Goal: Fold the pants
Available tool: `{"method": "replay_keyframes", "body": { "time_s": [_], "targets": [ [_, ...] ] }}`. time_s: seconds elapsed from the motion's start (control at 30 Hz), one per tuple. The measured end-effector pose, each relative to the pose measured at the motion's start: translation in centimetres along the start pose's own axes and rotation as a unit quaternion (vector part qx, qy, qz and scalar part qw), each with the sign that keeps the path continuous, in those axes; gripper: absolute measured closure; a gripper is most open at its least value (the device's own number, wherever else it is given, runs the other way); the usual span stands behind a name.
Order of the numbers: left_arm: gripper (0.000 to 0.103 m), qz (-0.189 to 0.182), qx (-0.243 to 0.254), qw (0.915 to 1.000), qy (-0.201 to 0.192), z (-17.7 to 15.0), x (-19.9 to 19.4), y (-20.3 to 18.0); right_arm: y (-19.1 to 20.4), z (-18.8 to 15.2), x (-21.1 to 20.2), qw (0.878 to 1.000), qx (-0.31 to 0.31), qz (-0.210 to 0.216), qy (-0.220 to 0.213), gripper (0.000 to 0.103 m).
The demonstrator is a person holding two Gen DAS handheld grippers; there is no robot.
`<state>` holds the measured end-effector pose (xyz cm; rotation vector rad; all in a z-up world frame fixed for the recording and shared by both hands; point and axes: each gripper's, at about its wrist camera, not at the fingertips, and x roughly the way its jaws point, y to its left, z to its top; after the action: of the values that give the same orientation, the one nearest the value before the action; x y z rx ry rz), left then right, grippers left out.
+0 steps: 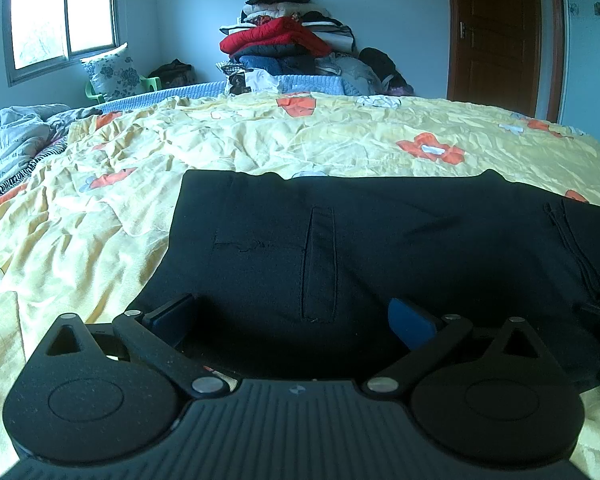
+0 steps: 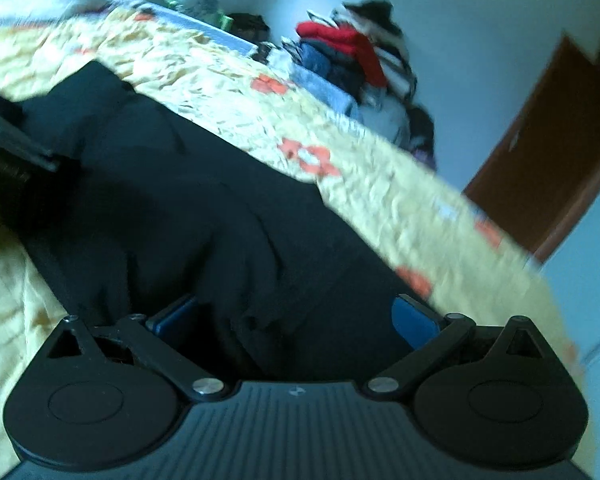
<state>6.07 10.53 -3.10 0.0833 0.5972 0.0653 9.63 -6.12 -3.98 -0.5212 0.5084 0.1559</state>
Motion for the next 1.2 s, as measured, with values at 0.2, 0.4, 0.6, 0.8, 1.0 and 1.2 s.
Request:
{"method": "replay_keyframes", "body": {
  "time_s": [0.2, 0.4, 0.6, 0.8, 1.0, 1.2],
  "targets": [
    [0.000, 0.023, 0.008, 0.9993, -0.027, 0.4, -1.5, 0.8, 2.1, 1.7, -2.4, 0.997, -0.058, 0.002, -0.059, 0.000],
    [0.000, 0.106, -0.031, 0.9934, -0.031, 1.4, -2.4, 5.9, 4.8, 4.1, -3.9, 0.986, -0.096, 0.073, -0.119, 0.000],
    [0.001, 0.166, -0.116, 0.9793, 0.010, 0.3, -2.6, 12.4, 9.3, 5.9, -4.3, 0.967, -0.150, 0.138, -0.155, 0.000],
    [0.006, 0.094, -0.222, 0.9701, 0.031, -0.7, -3.5, 15.6, 13.7, 6.9, -3.8, 0.948, -0.222, 0.148, -0.174, 0.000],
    [0.005, -0.009, -0.266, 0.9631, 0.038, 0.0, -3.5, 15.1, 16.3, 7.4, -1.7, 0.938, -0.283, 0.082, -0.183, 0.000],
    [0.002, -0.134, -0.358, 0.9208, 0.078, -0.6, -1.4, 15.5, 16.9, 7.8, 0.1, 0.927, -0.308, -0.013, -0.214, 0.000]
  ]
}}
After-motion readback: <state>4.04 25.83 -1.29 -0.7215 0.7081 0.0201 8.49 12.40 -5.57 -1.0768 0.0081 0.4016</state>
